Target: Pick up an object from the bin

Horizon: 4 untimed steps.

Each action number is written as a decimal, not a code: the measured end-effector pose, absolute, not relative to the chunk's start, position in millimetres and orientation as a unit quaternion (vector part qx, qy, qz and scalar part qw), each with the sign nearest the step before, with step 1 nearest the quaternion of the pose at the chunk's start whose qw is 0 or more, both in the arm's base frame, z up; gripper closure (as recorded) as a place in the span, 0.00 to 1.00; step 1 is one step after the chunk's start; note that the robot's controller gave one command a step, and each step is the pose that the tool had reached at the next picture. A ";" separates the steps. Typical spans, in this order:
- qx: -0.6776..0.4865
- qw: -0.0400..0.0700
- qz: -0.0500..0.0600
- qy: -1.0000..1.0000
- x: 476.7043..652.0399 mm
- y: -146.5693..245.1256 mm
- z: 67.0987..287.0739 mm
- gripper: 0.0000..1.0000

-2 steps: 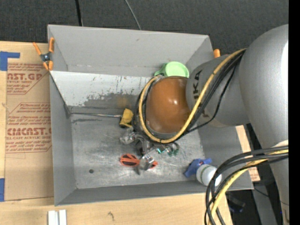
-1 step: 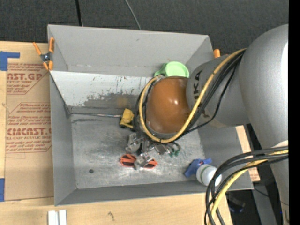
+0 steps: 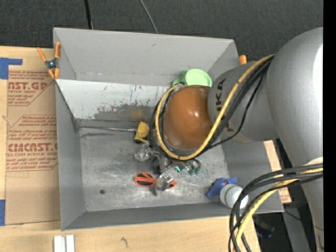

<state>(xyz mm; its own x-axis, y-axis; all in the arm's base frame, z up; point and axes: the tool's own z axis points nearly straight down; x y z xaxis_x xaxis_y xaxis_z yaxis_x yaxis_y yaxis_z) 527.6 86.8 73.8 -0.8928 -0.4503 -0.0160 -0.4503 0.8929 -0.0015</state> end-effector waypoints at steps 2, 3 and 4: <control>-0.231 0.008 0.001 0.973 527.5 86.7 73.8 0.00; -0.232 0.000 0.000 0.973 525.3 85.2 74.8 1.00; -0.231 0.008 0.001 0.973 527.5 86.6 73.7 0.00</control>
Offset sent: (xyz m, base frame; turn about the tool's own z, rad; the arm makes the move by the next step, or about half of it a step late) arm 0.0000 0.0000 0.0000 0.0000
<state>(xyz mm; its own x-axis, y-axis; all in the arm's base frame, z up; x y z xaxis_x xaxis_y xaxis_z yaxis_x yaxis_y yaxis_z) 527.5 86.6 73.7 -0.8929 -0.4499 -0.0154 -0.4499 0.8931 -0.0016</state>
